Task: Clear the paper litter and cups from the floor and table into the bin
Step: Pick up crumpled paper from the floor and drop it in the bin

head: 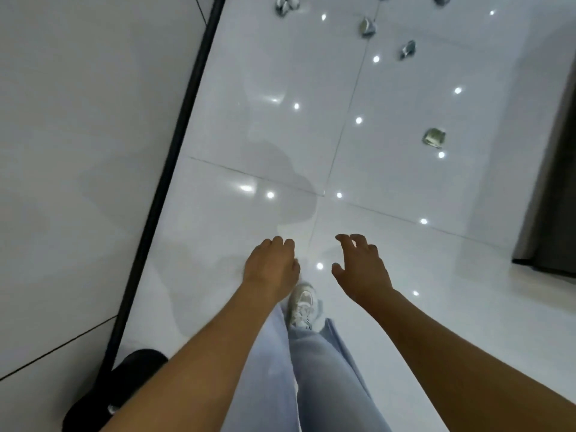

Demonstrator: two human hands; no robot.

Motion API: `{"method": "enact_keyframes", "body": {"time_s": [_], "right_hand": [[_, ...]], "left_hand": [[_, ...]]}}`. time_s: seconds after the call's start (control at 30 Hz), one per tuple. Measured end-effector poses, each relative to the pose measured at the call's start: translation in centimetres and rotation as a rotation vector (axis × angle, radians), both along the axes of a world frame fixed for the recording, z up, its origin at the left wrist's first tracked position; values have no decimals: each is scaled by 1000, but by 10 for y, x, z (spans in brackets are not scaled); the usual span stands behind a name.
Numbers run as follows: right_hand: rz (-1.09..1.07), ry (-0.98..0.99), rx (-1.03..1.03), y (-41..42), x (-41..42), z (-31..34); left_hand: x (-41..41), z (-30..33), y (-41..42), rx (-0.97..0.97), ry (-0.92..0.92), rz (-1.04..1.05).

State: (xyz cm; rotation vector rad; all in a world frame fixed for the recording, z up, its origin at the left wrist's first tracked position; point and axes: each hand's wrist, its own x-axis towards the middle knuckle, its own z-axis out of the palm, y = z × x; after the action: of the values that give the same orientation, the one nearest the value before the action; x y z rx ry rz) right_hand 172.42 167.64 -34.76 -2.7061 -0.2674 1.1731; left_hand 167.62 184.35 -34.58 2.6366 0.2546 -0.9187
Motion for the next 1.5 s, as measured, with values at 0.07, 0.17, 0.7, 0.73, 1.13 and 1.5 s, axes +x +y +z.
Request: {"method": "enact_keyframes", "body": {"time_s": [0.07,0.17,0.7,0.73,1.13,1.5], "right_hand": [[-79,-1,6,-8,22,1],[-165,1,16,-13,53,1],[-691,-32,29,-51,274,-7],[-715,-23,27,-57,285,-11],[-918,57,6,-145,447,-80],[-1032,87,-12,-203,539,-180]], "left_hand": [[31,1,-5,-7,-6,-68],[72,1,-6,-22,-15,-149],[346,3,5,80,45,-481],[363,0,-1,88,53,-497],[573,-52,-107,61,35,-613],[710,-139,-173,32,77,-631]]}}
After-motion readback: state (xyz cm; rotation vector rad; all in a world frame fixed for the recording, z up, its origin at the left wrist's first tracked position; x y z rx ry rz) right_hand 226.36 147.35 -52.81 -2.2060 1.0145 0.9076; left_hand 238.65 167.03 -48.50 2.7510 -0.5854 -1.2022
